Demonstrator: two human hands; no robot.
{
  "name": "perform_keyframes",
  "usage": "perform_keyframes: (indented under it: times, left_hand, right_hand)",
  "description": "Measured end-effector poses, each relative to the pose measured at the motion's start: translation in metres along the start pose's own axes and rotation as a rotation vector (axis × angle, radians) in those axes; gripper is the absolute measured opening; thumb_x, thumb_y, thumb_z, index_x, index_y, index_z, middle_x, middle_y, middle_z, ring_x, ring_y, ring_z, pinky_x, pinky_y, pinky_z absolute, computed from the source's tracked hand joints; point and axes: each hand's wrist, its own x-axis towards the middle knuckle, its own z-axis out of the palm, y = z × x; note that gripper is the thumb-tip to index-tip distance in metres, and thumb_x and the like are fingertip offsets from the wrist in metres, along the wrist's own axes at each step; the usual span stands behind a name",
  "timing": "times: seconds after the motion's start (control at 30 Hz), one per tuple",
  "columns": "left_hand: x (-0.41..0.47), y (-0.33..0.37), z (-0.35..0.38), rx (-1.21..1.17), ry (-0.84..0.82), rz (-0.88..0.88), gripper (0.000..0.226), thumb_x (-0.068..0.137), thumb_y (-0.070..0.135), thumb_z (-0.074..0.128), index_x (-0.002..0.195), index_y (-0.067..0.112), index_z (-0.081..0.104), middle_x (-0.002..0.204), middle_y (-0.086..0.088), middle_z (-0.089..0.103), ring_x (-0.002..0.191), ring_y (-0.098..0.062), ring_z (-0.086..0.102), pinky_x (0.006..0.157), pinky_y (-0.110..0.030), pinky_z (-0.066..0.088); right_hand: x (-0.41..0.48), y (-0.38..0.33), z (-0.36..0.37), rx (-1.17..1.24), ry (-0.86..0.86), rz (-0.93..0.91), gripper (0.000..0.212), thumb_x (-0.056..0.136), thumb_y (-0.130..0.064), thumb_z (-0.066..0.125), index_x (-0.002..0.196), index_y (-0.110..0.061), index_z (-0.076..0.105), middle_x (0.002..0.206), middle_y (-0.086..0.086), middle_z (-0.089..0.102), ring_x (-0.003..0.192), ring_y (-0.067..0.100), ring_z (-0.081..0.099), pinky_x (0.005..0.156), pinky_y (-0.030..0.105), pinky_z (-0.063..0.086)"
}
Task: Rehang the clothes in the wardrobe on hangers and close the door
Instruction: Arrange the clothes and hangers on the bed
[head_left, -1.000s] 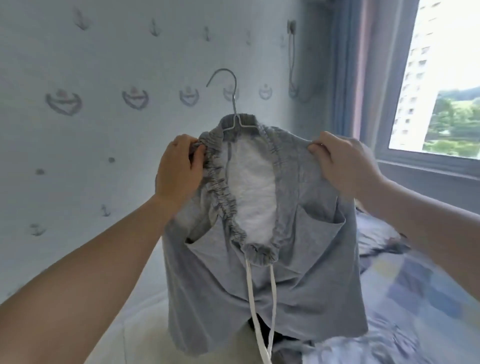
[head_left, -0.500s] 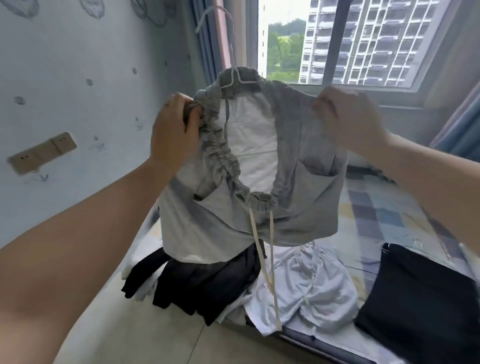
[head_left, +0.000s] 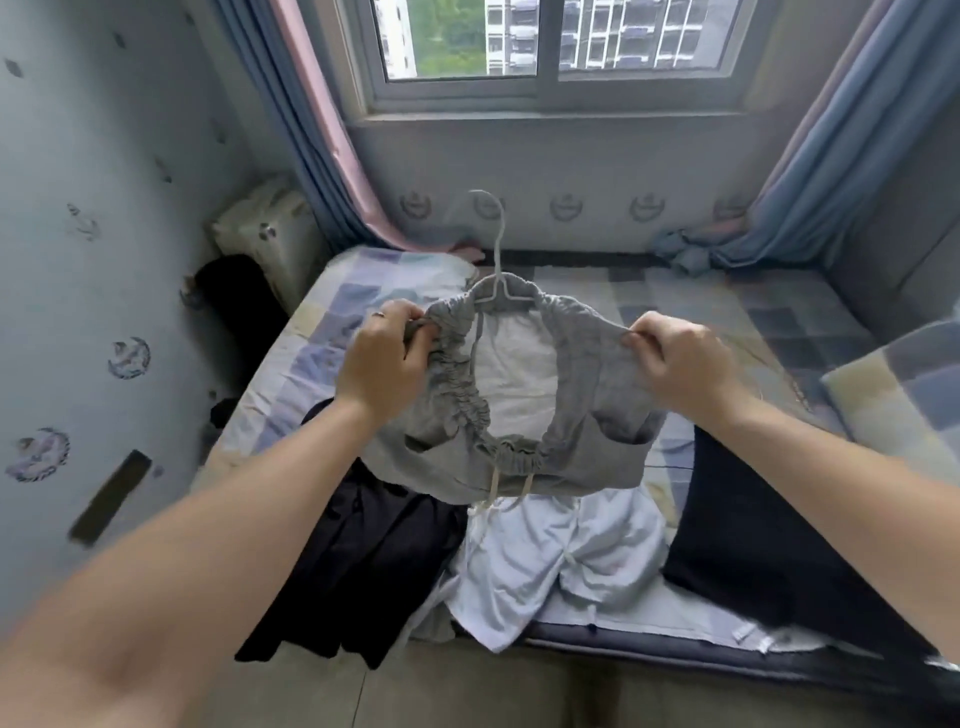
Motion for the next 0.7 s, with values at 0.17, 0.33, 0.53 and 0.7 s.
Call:
perform_keyframes:
  times: [0.17,0.33,0.53,0.7]
  left_hand:
    - [-0.016,-0.008,0.097,-0.002,-0.268,-0.195,0.009,0.097,0.022,0.059,0.101,0.014,0.060,0.095,-0.002,0.063,0.089,-0.024,0.059,0.076,-0.039,0.048]
    - [-0.033,-0.013,0.181,0.011,-0.461,-0.331,0.013,0.096,0.023,0.062,0.097,0.010,0.062,0.097,-0.005,0.063,0.093,-0.028,0.060,0.082,-0.044,0.047]
    - [-0.043,-0.039,0.259,0.038,-0.600,-0.482,0.016,0.097,0.033,0.059,0.095,0.017,0.059,0.094,0.002,0.059,0.090,-0.021,0.056,0.074,-0.037,0.043]
    - [-0.044,-0.080,0.315,0.065,-0.704,-0.519,0.017,0.097,0.034,0.058,0.092,0.018,0.057,0.087,0.004,0.053,0.087,-0.023,0.055,0.071,-0.036,0.040]
  right_hand:
    - [-0.025,0.091,0.056,-0.001,-0.216,0.176,0.014,0.099,-0.026,0.053,0.095,-0.018,0.064,0.088,0.005,0.068,0.083,0.029,0.062,0.070,0.042,0.051]
    - [-0.041,0.164,0.095,0.003,-0.389,0.300,0.014,0.099,-0.031,0.053,0.089,-0.024,0.061,0.087,0.000,0.066,0.081,0.025,0.059,0.063,0.037,0.043]
    - [-0.039,0.215,0.141,0.001,-0.545,0.423,0.022,0.101,-0.035,0.047,0.081,-0.027,0.052,0.074,-0.007,0.057,0.068,0.018,0.054,0.050,0.033,0.036]
    - [-0.032,0.243,0.193,-0.010,-0.644,0.501,0.022,0.102,-0.036,0.046,0.087,-0.024,0.057,0.076,-0.007,0.060,0.068,0.014,0.055,0.051,0.033,0.040]
